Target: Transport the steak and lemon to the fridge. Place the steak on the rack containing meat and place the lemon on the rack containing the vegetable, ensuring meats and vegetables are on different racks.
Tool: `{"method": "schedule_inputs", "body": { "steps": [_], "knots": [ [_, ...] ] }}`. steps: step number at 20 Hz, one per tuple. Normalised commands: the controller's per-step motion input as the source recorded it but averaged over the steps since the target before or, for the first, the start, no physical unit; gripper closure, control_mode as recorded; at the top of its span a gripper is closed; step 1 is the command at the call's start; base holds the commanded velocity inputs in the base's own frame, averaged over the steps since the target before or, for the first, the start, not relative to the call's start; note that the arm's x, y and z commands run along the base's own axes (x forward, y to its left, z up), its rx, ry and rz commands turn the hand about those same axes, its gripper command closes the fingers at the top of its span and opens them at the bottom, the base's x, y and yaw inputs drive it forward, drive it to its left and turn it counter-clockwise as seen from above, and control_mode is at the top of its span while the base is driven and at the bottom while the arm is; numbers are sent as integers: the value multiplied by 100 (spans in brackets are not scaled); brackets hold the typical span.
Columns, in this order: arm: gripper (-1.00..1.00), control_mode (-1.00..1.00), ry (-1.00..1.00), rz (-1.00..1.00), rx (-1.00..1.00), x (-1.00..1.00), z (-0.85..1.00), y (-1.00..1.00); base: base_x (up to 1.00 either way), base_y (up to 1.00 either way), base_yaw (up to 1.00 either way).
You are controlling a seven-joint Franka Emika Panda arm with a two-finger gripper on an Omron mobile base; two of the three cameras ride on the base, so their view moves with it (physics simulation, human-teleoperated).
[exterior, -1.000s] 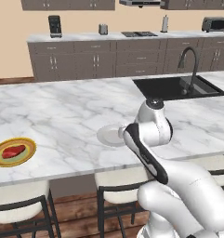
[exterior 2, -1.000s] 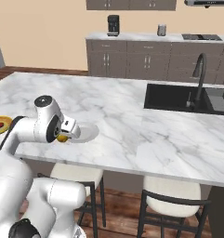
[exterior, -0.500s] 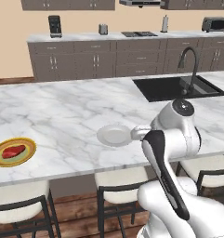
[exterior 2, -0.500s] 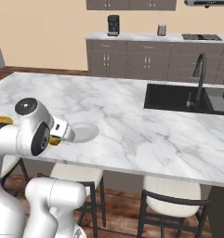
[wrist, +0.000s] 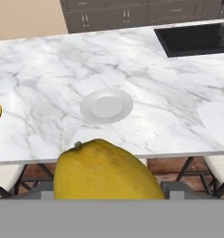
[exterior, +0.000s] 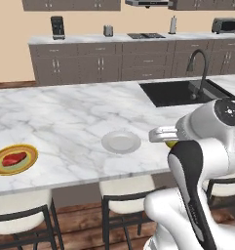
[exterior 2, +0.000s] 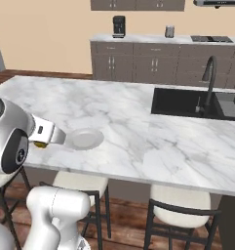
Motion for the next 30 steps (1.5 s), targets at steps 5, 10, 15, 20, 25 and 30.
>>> {"method": "schedule_inputs", "body": {
  "steps": [5,10,15,20,25,30],
  "knots": [
    [100,100,0,0,0,0,0,0,-98,18,3],
    [100,100,0,0,0,0,0,0,-100,98,23],
    [100,100,0,0,0,0,0,0,-47,72,78],
    [100,100,0,0,0,0,0,0,-3,12,97],
    [100,100,0,0,0,0,0,0,37,29,86],
    [100,100,0,0,0,0,0,0,83,55,67]
  ]
}}
